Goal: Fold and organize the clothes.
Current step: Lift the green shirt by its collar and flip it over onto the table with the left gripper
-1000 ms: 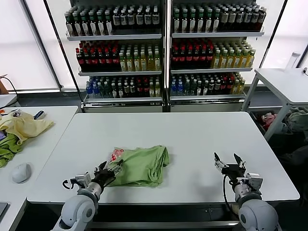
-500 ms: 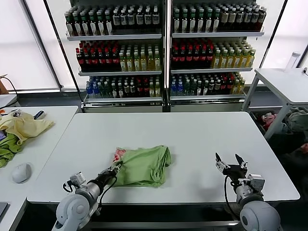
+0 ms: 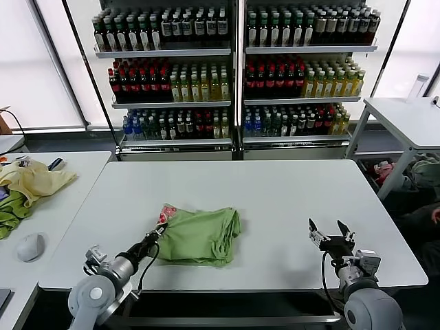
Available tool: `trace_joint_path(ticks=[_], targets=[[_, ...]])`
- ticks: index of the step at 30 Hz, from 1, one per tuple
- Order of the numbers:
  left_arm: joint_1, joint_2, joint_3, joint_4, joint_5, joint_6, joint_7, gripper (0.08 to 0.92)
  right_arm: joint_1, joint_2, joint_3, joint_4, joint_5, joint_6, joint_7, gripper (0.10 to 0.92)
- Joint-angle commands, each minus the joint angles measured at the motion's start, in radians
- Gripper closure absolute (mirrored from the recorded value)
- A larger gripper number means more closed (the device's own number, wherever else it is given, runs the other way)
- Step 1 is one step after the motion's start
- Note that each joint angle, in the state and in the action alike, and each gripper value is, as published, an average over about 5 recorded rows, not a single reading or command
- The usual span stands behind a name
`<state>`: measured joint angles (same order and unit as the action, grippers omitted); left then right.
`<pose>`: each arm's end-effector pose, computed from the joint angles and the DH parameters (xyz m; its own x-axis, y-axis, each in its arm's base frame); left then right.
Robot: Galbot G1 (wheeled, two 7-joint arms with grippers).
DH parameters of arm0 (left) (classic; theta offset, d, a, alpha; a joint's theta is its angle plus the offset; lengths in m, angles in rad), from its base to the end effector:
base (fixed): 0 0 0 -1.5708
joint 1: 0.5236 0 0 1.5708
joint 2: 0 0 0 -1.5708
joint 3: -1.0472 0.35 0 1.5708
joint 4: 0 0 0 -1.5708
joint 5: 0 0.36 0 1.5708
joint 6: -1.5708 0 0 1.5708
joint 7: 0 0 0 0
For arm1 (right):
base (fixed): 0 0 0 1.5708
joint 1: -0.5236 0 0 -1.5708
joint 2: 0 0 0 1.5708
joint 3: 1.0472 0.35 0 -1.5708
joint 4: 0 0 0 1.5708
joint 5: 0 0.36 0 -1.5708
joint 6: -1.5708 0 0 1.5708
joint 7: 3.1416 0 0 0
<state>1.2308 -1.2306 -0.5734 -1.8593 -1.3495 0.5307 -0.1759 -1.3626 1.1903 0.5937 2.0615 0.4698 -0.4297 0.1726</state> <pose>0.2973 0.0988 -0.2868 -0.8704 0.3707 0.3241 -0.0378 0.6060 -0.7946 0.2517 -0.0876 -0.2496 -0.9627 0.0233 0.2695 0.0337 0.9989 0.0340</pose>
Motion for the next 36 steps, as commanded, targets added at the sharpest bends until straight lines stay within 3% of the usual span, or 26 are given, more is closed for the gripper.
trace_joint_path(ticks=[1,9,12,15,21,27,30,36], targets=[[0.001,0.051,-0.226,-0.026,-0.163,0.019,-0.025,0.882,0.001,-0.003,0.001,0.005,0.005,-0.001,0.0,0.203],[-0.03,0.354,-0.487,-0.034,-0.12,0.052,-0.055,0.882,0.014,-0.007,0.0,0.013,0.024,0.002,-0.002,0.203],[-0.049,0.429,-0.502,-0.073,-0.055,0.052,-0.055,0.882,0.016,-0.004,0.0,0.016,0.028,0.005,-0.003,0.203],[-0.064,0.451,-0.433,-0.142,0.06,0.051,-0.058,0.882,0.016,0.001,-0.003,0.017,0.026,0.009,-0.004,0.203],[-0.056,0.318,-0.062,-0.219,0.49,-0.006,-0.07,0.882,0.017,0.022,-0.018,0.022,0.008,0.016,-0.005,0.203],[-0.102,0.13,0.336,0.005,1.017,-0.139,-0.063,0.882,0.014,0.045,-0.024,0.026,-0.011,0.02,-0.006,0.203],[-0.137,0.067,0.445,0.065,1.098,-0.153,-0.067,0.882,0.011,0.054,-0.022,0.033,-0.016,0.02,-0.006,0.203],[-0.241,-0.022,0.582,0.04,1.094,-0.111,-0.07,0.882,0.0,0.05,-0.01,0.057,-0.019,0.017,-0.009,0.203]])
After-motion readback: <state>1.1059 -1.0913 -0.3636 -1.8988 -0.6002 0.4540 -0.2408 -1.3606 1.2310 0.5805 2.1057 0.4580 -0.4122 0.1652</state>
